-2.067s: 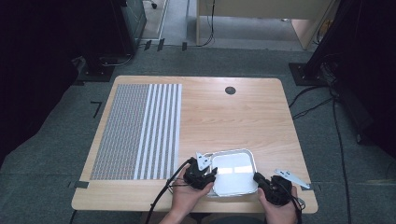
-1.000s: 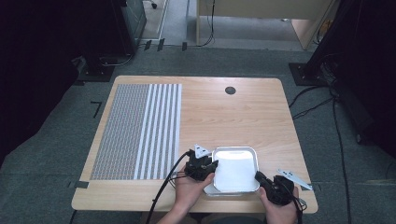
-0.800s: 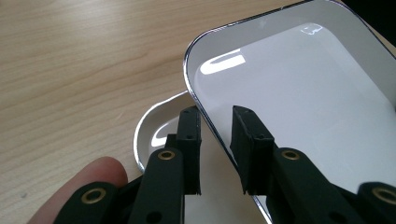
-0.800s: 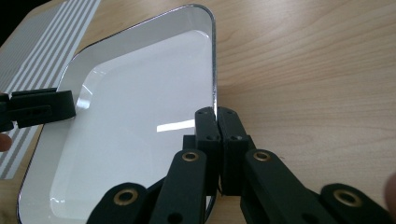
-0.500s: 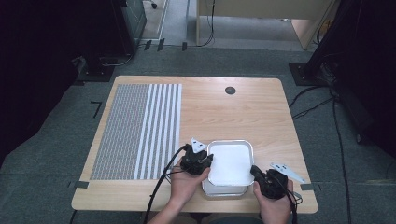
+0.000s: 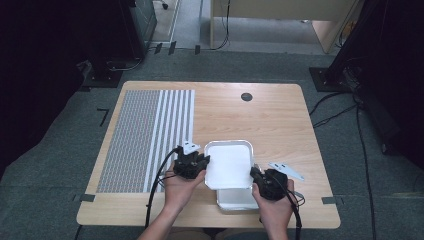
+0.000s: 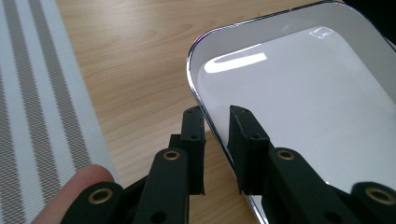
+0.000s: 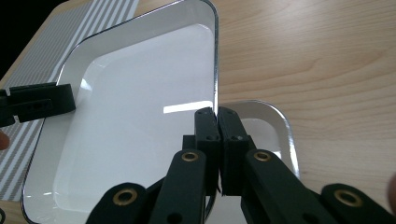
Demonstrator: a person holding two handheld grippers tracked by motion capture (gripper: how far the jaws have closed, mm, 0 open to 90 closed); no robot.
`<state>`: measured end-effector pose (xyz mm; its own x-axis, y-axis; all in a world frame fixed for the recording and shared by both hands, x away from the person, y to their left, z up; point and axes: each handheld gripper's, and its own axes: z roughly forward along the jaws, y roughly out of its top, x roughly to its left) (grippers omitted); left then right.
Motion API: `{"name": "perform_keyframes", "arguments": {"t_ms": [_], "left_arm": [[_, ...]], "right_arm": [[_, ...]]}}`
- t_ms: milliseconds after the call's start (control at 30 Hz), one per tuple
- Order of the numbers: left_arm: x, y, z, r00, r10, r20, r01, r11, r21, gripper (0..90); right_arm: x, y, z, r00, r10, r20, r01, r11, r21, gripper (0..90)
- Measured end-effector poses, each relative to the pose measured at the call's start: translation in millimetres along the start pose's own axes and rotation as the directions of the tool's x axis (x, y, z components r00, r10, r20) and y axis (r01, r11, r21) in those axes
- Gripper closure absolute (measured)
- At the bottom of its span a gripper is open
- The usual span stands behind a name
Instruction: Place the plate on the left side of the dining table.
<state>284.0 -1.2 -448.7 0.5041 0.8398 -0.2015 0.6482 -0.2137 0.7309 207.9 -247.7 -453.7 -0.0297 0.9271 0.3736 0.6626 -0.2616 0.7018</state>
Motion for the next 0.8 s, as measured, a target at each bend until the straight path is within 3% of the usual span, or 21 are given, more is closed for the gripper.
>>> {"name": "perform_keyframes", "arguments": {"t_ms": [167, 367, 800], "left_arm": [[19.9, 5.7, -8.4, 0.9994, -0.017, -0.030, 0.016, 0.9998, -0.011, 78.5], [42.8, 11.5, -21.0, 0.9982, -0.051, -0.030, 0.050, 0.9985, -0.020, 79.1], [92.5, 21.3, -33.7, 0.9929, -0.092, -0.076, 0.090, 0.9956, -0.026, 80.4]], "right_arm": [[19.7, 3.9, 12.9, 0.9998, 0.001, -0.019, 0.000, 1.000, 0.010, 89.2], [45.4, 13.1, 25.3, 0.9992, -0.012, -0.039, 0.012, 1.000, 0.012, 89.2], [85.9, 22.1, 56.7, 0.9975, -0.011, -0.070, 0.013, 1.000, 0.029, 89.1]]}}
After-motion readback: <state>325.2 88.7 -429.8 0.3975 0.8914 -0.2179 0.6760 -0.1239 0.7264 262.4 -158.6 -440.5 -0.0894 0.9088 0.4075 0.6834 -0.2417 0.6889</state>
